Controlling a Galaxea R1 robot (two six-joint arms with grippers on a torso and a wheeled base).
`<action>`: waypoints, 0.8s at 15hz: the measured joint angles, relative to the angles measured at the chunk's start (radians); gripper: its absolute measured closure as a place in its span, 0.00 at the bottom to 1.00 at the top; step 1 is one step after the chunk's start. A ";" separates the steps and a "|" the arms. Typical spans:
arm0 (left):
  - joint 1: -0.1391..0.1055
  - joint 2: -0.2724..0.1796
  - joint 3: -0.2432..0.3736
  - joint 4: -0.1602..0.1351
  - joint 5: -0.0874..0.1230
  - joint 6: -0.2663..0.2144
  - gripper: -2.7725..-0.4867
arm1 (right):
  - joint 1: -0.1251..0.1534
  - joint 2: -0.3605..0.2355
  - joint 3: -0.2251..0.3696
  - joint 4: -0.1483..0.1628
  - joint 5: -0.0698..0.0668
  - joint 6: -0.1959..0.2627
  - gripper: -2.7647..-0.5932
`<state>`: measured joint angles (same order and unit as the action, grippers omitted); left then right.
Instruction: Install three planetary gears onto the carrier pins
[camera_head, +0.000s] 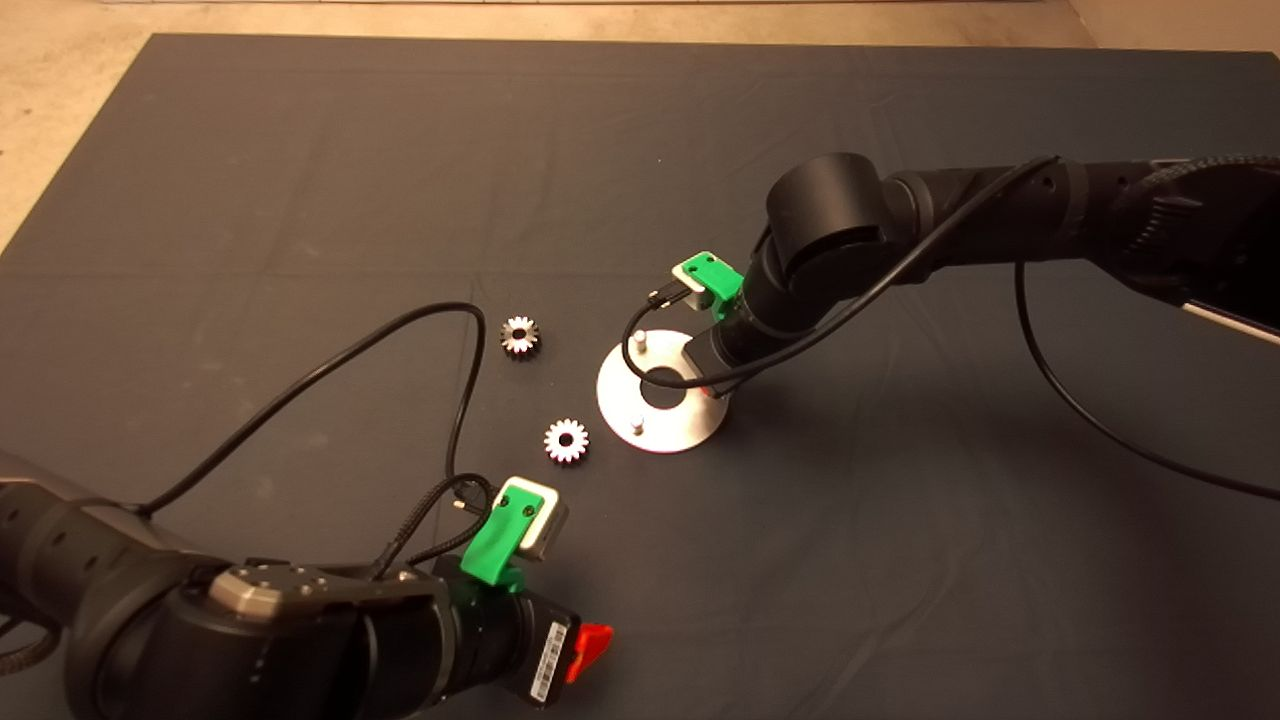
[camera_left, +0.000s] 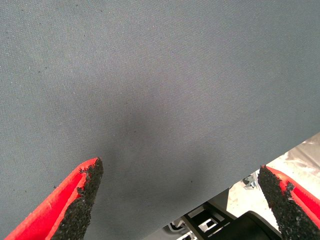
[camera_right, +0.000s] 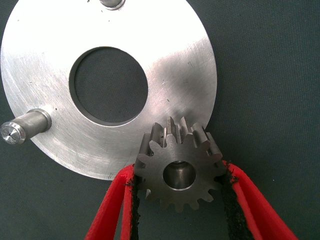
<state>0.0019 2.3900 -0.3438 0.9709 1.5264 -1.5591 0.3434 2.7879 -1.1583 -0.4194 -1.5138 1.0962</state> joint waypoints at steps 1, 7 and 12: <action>0.000 0.000 0.000 0.000 0.000 0.000 0.24 | 0.000 0.000 -0.004 0.000 0.002 0.000 0.86; 0.000 -0.004 0.000 0.002 0.000 0.000 0.24 | 0.000 0.002 -0.017 0.001 0.006 0.000 0.86; 0.000 -0.004 0.000 0.004 0.000 0.000 0.24 | -0.004 0.002 -0.031 0.001 0.007 0.000 0.86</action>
<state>0.0017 2.3855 -0.3438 0.9745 1.5268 -1.5591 0.3397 2.7902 -1.1896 -0.4185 -1.5066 1.0957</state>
